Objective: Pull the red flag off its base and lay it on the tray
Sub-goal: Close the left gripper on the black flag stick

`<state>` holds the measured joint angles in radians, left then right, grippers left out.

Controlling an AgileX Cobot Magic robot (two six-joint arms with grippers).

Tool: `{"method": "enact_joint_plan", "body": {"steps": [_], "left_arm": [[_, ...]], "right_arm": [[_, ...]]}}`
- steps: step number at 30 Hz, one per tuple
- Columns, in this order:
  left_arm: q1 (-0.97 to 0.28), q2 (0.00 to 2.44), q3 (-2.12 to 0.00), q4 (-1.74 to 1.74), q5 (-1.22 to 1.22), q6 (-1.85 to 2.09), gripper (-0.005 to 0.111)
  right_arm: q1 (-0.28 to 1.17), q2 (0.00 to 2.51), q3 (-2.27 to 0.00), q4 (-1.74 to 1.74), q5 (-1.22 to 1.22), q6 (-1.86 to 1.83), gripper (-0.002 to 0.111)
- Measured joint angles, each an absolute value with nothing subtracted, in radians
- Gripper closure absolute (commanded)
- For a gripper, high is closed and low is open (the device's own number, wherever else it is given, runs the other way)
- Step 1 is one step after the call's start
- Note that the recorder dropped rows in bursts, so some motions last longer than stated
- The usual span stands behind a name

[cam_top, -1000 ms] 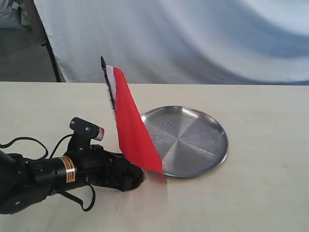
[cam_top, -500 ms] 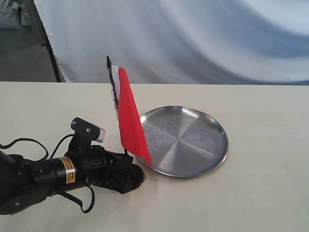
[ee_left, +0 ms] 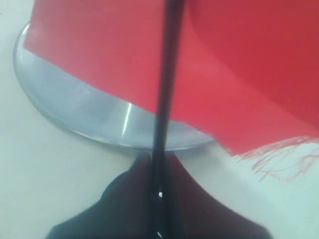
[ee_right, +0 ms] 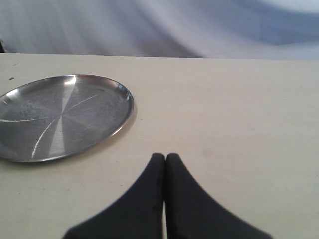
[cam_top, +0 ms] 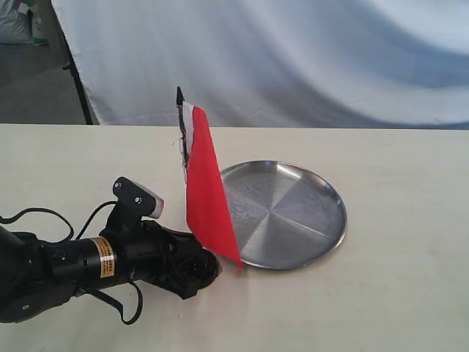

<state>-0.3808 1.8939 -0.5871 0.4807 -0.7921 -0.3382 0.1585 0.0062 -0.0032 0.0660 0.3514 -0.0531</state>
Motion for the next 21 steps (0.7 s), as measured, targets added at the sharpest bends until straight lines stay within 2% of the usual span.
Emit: {"method": "enact_joint_plan", "body": {"steps": [21], "left_arm": [[-0.383,1.896,-0.678,0.542,-0.7,-0.478,0.107]], "right_arm": [[0.158,0.006,-0.003,0.066,0.351,-0.051,0.109]]}}
